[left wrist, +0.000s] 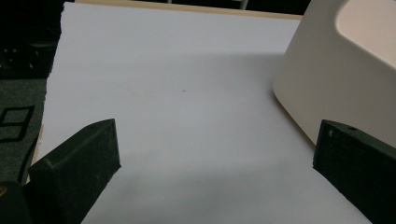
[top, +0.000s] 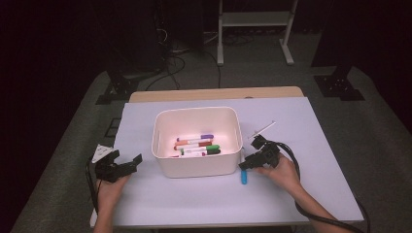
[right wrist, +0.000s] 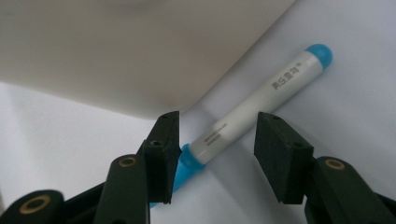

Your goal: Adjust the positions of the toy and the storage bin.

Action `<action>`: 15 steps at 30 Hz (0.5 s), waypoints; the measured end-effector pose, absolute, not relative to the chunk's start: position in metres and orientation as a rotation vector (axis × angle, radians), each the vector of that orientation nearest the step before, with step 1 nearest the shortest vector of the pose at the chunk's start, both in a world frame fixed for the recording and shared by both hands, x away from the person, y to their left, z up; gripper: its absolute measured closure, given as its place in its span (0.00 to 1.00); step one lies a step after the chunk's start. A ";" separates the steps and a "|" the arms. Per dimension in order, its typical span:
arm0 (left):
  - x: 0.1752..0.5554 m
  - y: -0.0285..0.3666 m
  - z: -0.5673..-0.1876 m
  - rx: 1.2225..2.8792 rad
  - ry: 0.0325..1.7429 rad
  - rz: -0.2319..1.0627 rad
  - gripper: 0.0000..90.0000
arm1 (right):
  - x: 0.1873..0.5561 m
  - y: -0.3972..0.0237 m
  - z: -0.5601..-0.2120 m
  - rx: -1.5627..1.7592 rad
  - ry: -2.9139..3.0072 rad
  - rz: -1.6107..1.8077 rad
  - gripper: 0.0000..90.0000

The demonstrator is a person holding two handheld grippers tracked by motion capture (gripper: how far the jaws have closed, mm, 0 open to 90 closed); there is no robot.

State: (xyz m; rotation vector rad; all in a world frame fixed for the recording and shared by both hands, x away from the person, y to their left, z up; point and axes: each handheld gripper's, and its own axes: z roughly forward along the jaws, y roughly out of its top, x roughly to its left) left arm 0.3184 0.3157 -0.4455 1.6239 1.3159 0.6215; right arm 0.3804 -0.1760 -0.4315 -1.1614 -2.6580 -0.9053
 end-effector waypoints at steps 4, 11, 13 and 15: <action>0.318 0.316 -0.445 1.624 1.313 0.623 0.00 | 0.380 -0.174 -0.434 -1.190 -2.701 -0.877 0.55; 0.318 0.316 -0.445 1.622 1.314 0.623 0.00 | 0.378 -0.181 -0.432 -1.256 -2.768 -0.831 0.58; 0.318 0.316 -0.445 1.625 1.313 0.624 0.00 | 0.378 -0.184 -0.432 -1.277 -2.776 -0.819 0.59; 0.318 0.316 -0.445 1.629 1.311 0.624 0.00 | 0.377 -0.188 -0.431 -1.300 -2.794 -0.799 0.61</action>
